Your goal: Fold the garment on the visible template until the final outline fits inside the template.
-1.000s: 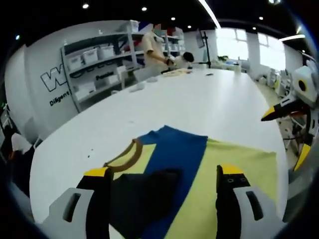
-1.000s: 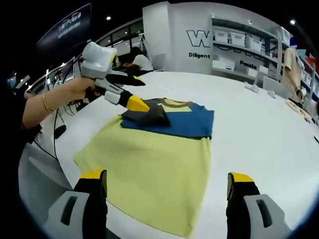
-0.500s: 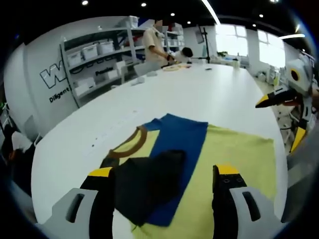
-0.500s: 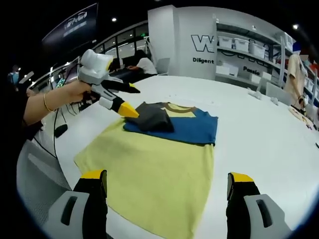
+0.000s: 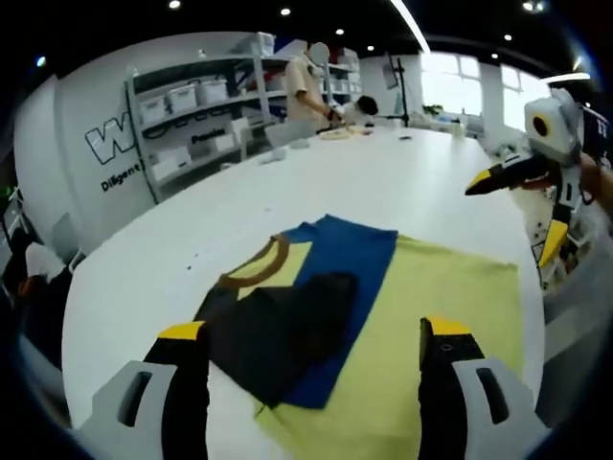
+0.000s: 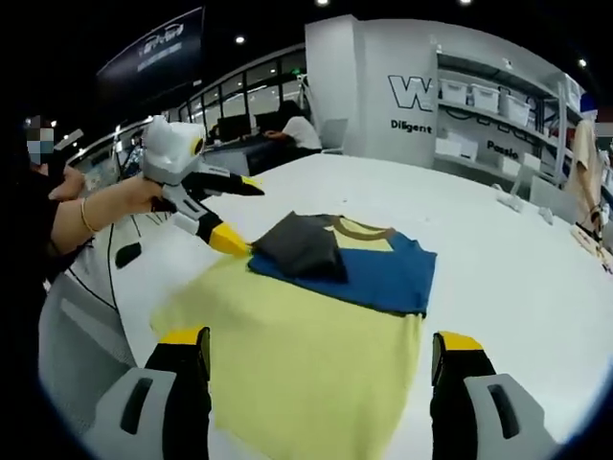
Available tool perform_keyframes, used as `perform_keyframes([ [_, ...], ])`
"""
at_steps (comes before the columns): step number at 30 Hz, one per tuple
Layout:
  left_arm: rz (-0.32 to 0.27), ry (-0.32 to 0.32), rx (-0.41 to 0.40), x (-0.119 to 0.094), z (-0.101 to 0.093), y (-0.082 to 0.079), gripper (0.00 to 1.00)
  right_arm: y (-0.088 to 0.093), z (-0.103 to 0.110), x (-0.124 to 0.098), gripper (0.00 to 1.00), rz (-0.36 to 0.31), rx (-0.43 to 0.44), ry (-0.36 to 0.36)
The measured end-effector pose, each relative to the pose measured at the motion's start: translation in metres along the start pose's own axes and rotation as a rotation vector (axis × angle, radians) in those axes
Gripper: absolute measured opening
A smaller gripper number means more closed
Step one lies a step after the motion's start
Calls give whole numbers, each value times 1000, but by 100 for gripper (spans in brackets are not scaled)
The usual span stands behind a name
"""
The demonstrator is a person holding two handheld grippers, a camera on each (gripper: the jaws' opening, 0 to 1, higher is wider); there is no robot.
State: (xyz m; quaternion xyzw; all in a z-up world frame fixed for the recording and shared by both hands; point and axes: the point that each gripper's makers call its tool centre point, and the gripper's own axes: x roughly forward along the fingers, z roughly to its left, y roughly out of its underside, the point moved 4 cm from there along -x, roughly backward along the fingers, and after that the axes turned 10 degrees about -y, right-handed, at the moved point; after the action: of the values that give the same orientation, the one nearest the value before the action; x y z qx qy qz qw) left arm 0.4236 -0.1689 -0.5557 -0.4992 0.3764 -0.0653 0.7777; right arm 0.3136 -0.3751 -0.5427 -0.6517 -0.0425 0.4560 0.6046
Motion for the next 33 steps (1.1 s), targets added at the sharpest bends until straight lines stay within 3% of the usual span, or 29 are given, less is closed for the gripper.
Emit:
perform_keyframes([
  [7,21,-9,-15,-8,4,15,91,-19,-3,16,91,10,-50,-42],
  [15,17,-12,-34,-21,4,21,95,-36,-6,40,86,30,-96,-103],
  [28,17,-19,-62,-51,-1,32,99,-51,-10,81,71,66,-169,-181],
  [33,34,-17,-61,-57,-3,38,99,-55,-10,95,70,88,-185,-213],
])
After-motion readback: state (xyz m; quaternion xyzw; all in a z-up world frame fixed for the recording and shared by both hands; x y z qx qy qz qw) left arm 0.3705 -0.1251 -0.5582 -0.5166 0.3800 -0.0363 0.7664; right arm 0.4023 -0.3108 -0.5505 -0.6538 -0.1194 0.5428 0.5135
